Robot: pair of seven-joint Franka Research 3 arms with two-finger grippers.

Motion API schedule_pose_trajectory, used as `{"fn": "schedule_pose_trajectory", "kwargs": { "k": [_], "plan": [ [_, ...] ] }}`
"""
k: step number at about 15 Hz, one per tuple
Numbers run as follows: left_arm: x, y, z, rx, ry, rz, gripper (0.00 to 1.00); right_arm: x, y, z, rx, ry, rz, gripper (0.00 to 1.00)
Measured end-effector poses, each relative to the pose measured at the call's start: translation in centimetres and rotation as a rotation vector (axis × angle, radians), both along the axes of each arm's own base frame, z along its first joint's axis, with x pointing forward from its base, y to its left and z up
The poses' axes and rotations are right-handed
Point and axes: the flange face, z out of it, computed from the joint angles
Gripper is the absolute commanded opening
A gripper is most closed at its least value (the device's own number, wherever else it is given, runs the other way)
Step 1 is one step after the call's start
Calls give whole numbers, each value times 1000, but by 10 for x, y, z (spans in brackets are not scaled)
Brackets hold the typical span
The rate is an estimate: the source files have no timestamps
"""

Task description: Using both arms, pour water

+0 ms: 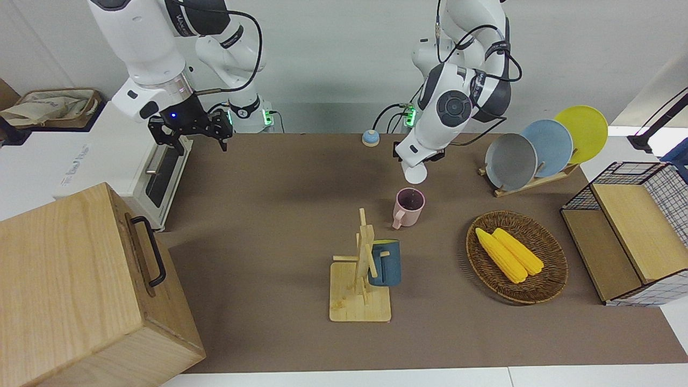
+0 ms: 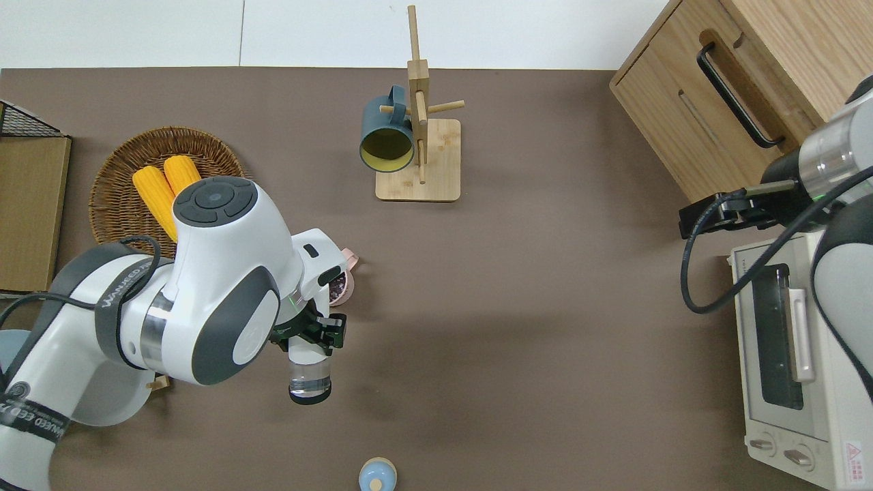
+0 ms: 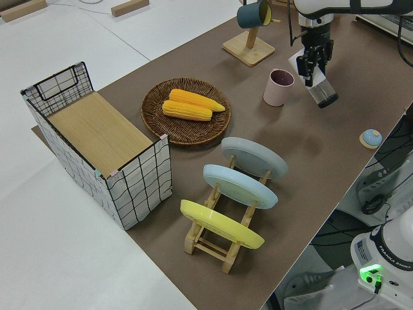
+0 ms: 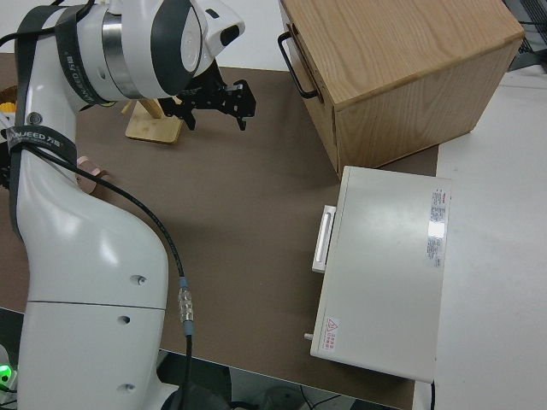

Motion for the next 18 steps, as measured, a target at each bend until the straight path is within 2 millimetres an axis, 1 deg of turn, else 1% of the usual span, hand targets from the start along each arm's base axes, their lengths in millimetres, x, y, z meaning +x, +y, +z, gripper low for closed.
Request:
{"fn": "schedule_pose_trajectory", "kwargs": {
  "k": [4, 8, 11, 14, 18],
  "plan": [
    [-1, -2, 2, -19, -76, 7, 0, 0, 0, 0, 0, 0, 0, 992],
    [-17, 0, 10, -37, -178, 15, 0, 0, 0, 0, 0, 0, 0, 992],
    [-28, 3, 14, -38, -208, 16, 0, 0, 0, 0, 0, 0, 0, 992],
    [-30, 4, 12, -36, -209, 17, 0, 0, 0, 0, 0, 0, 0, 992],
    [-29, 3, 10, -40, -229, 29, 0, 0, 0, 0, 0, 0, 0, 992]
  ]
}}
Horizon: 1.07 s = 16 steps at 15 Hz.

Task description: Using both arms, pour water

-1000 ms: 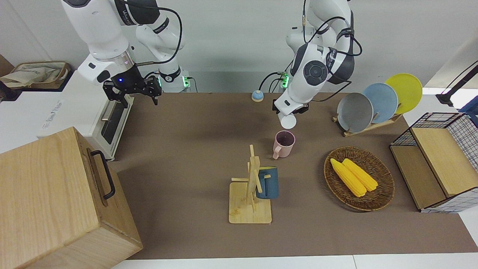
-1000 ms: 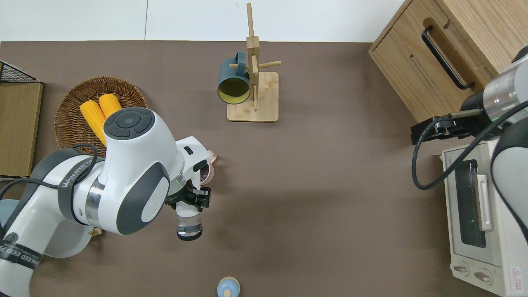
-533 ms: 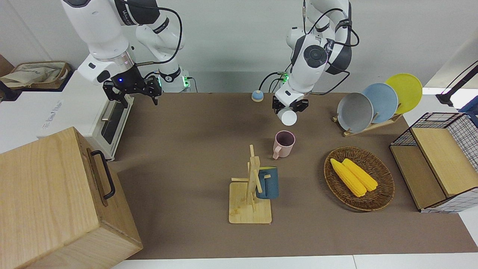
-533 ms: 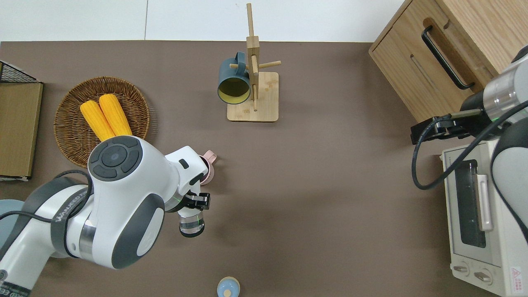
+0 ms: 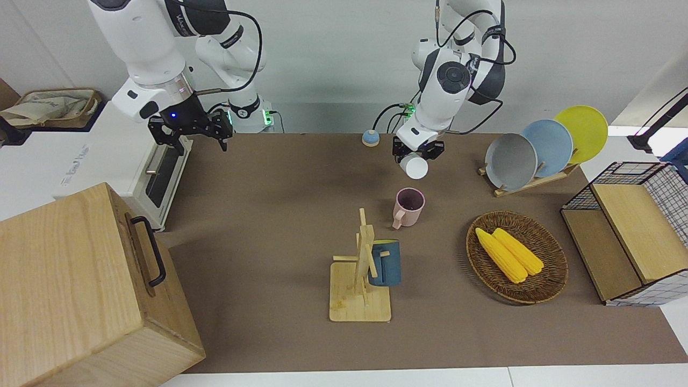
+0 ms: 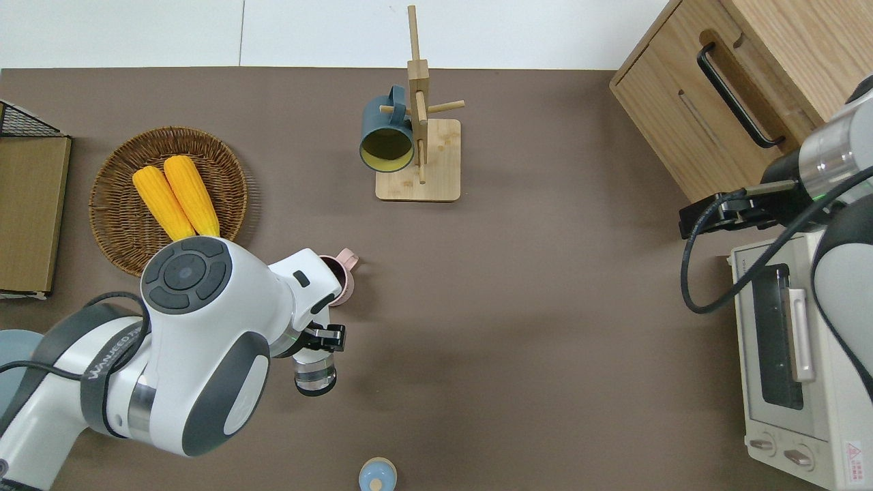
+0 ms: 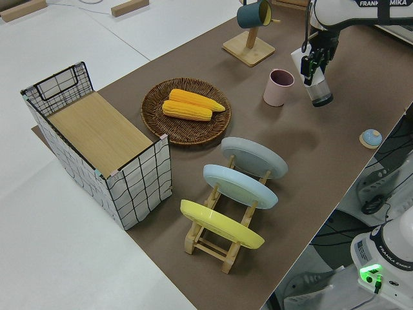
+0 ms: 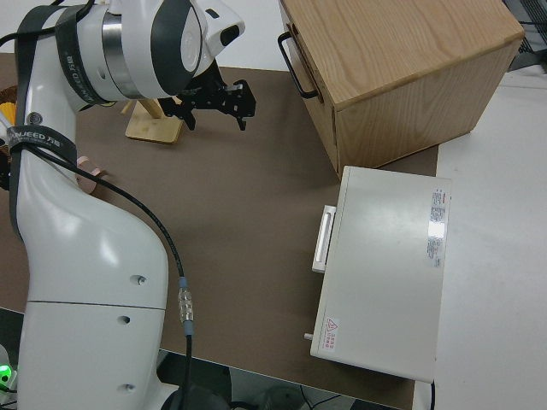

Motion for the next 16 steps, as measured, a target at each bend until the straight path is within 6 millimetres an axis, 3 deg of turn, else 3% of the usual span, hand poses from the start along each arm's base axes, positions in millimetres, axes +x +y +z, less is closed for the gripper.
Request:
{"fn": "schedule_pose_trajectory", "kwargs": {
  "k": [8, 12, 16],
  "plan": [
    [-13, 8, 3, 12, -129, 73, 0, 0, 0, 0, 0, 0, 0, 992],
    [-10, 15, 5, 57, -167, 121, 0, 0, 0, 0, 0, 0, 0, 992],
    [12, 53, 11, 90, -252, 206, 0, 0, 0, 0, 0, 0, 0, 992]
  ]
}}
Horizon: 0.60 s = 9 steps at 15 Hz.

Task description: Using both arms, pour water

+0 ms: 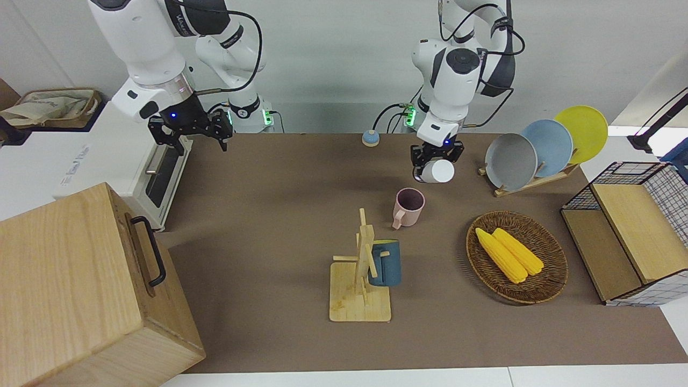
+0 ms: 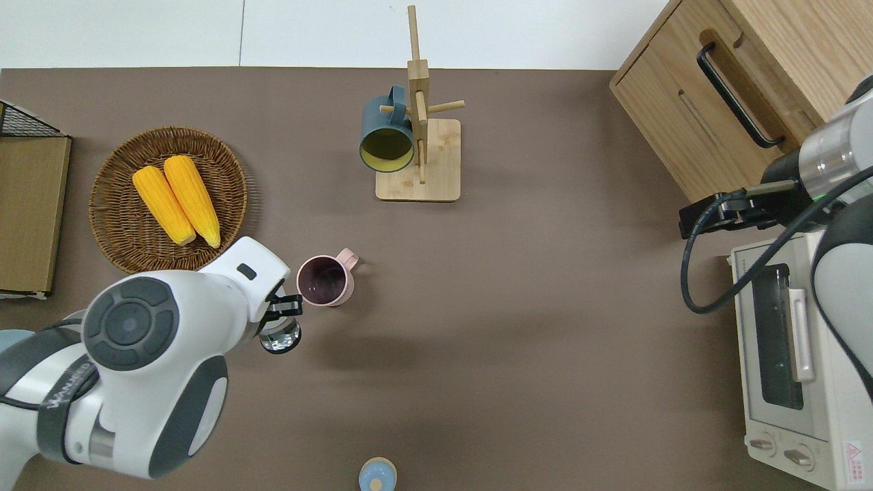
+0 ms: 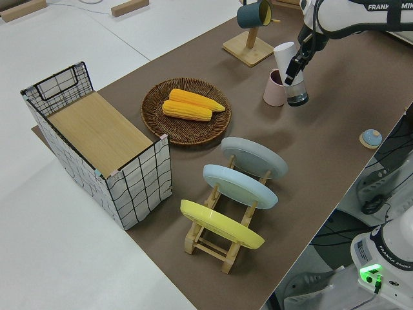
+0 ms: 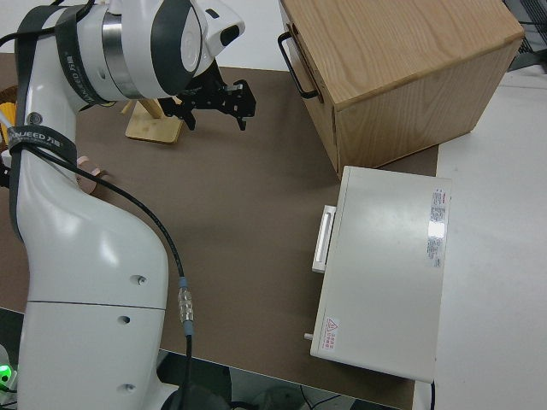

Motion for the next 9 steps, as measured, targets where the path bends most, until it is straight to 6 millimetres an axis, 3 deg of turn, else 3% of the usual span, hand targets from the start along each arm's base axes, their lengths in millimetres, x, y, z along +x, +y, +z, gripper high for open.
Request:
{"fn": "schedule_pose_trajectory", "kwargs": {
  "k": [4, 9],
  "plan": [
    [25, 54, 16, -3, -97, 97, 0, 0, 0, 0, 0, 0, 0, 992],
    [50, 103, 65, 1, -203, 183, 0, 0, 0, 0, 0, 0, 0, 992]
  ]
}}
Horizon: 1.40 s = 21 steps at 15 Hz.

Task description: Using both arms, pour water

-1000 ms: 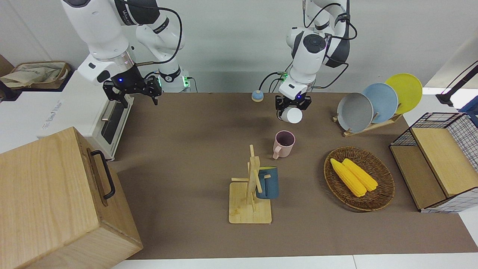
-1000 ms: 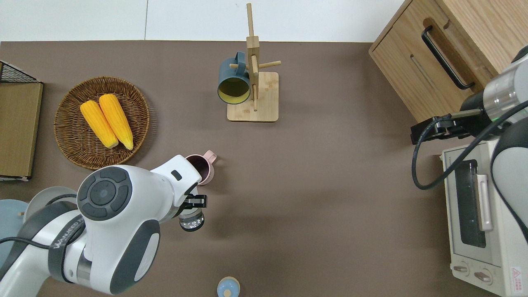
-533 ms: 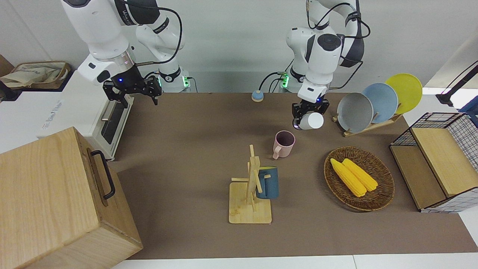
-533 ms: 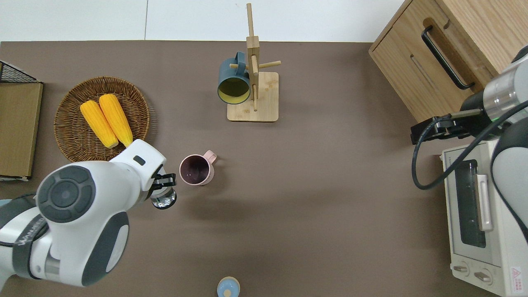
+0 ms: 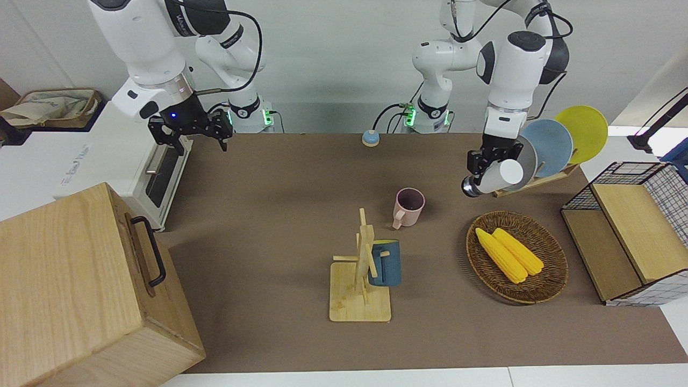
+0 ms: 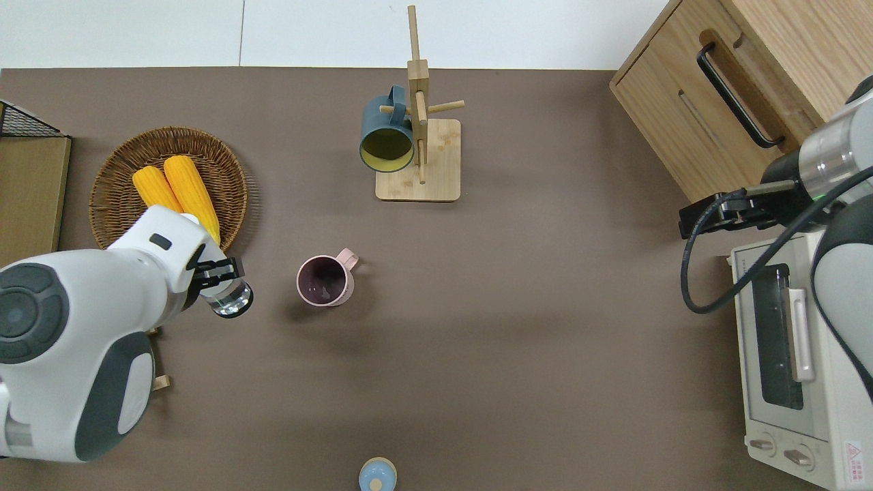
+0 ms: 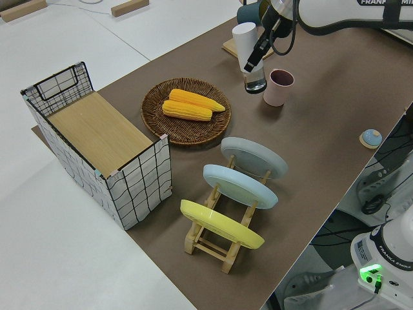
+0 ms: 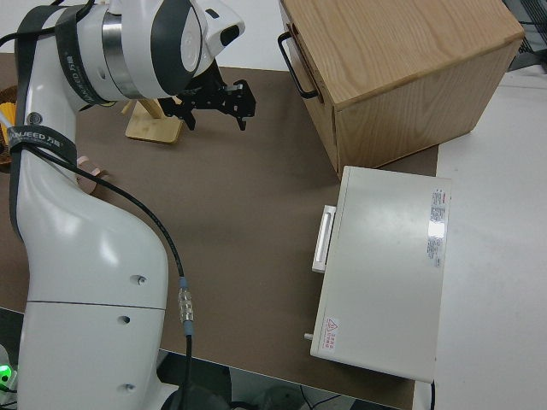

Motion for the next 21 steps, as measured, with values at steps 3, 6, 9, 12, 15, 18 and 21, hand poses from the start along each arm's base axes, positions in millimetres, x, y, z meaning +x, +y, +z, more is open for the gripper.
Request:
{"fn": "schedule_pose_trajectory", "kwargs": {
  "k": [3, 6, 9, 12, 15, 18, 21],
  "plan": [
    [13, 27, 27, 0, -53, 47, 0, 0, 0, 0, 0, 0, 0, 992],
    [25, 59, 53, 15, -104, 66, 0, 0, 0, 0, 0, 0, 0, 992],
    [35, 95, 77, 49, -143, 35, 0, 0, 0, 0, 0, 0, 0, 992],
    [44, 134, 96, 87, -172, 2, 0, 0, 0, 0, 0, 0, 0, 992],
    [51, 171, 103, 125, -179, -37, 0, 0, 0, 0, 0, 0, 0, 992],
    [54, 204, 104, 118, -183, -69, 0, 0, 0, 0, 0, 0, 0, 992],
    [49, 242, 108, 75, -213, -119, 0, 0, 0, 0, 0, 0, 0, 992]
  ]
}}
